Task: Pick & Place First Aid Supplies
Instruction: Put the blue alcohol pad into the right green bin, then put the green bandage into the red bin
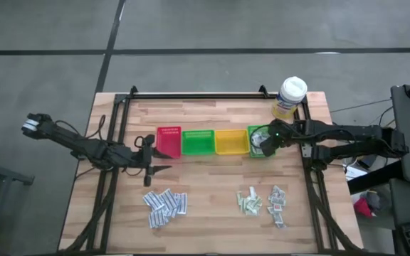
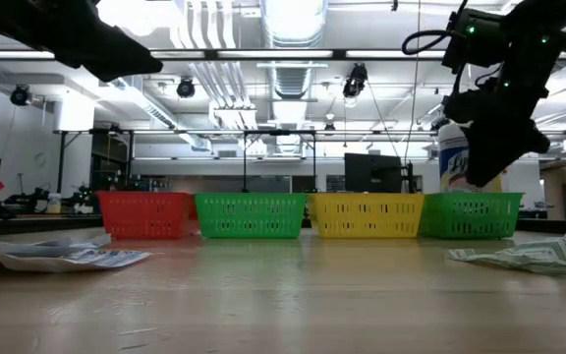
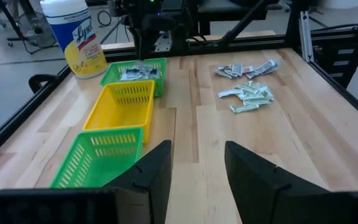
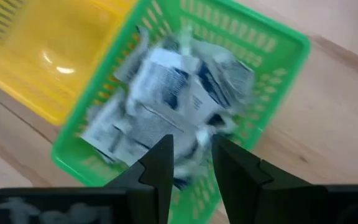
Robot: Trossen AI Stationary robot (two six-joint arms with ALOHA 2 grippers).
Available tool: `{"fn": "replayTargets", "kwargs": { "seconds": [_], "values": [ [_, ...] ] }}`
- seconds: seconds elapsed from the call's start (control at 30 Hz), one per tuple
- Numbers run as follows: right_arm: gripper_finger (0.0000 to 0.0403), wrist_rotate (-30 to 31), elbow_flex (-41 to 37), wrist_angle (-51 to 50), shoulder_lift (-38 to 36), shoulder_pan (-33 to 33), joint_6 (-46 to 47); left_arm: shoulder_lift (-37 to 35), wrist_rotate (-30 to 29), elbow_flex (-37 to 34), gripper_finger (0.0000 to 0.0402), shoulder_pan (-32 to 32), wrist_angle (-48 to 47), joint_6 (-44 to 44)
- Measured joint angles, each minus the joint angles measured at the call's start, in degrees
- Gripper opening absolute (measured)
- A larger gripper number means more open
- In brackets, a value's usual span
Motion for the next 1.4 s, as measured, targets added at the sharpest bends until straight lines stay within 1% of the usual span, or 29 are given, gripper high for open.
{"fn": "replayTargets", "kwargs": {
  "seconds": [0.13, 0.33, 0.43, 0.63, 0.73, 0.83, 0.97, 1.2, 1.4],
  "values": [
    [0.0096, -0.02, 1.63, -2.19, -0.02, 0.0, -0.09, 0.0, 0.0, 0.0, 0.0149, 0.0, -0.02, 0.0],
    [0.0081, -0.62, 2.63, 3.14, 0.26, 0.42, -3.04, 0.0, 0.02, 0.0, 0.0149, 0.0, -0.02, 0.0],
    [0.0069, -0.86, 2.58, 3.51, 1.43, 0.39, -2.99, 0.0, 0.02, 0.0, 0.0149, 0.0, -0.02, 0.0],
    [0.0053, -4.67, 2.52, 4.6, 6.82, 0.42, -2.58, 0.0, 0.04, 0.0, 0.0149, -0.01, -0.02, -0.09],
    [0.0052, -4.44, 2.52, 5.03, 10.16, 0.42, -3.54, 0.0, 0.06, 0.0, 0.0149, -0.01, -0.04, -0.25],
    [0.0052, -2.18, 2.52, 5.22, 12.99, 0.42, -4.23, 0.0, 0.33, 0.0, 0.0149, -0.02, -0.04, -0.33],
    [0.0052, -1.25, 2.52, 5.36, 14.84, 0.42, -5.45, 0.02, 0.33, 0.0, 0.0149, -0.02, -0.06, -0.46],
    [0.0052, -2.09, 5.36, 2.46, 12.07, 1.56, -6.11, 0.02, 0.31, 0.0, 0.0149, 0.0, -0.07, -0.56],
    [0.0052, -2.16, 9.86, -3.76, 8.97, 2.94, -6.03, 0.02, 0.28, 0.0, 0.0149, 0.0, -0.07, -0.72]
  ]
}}
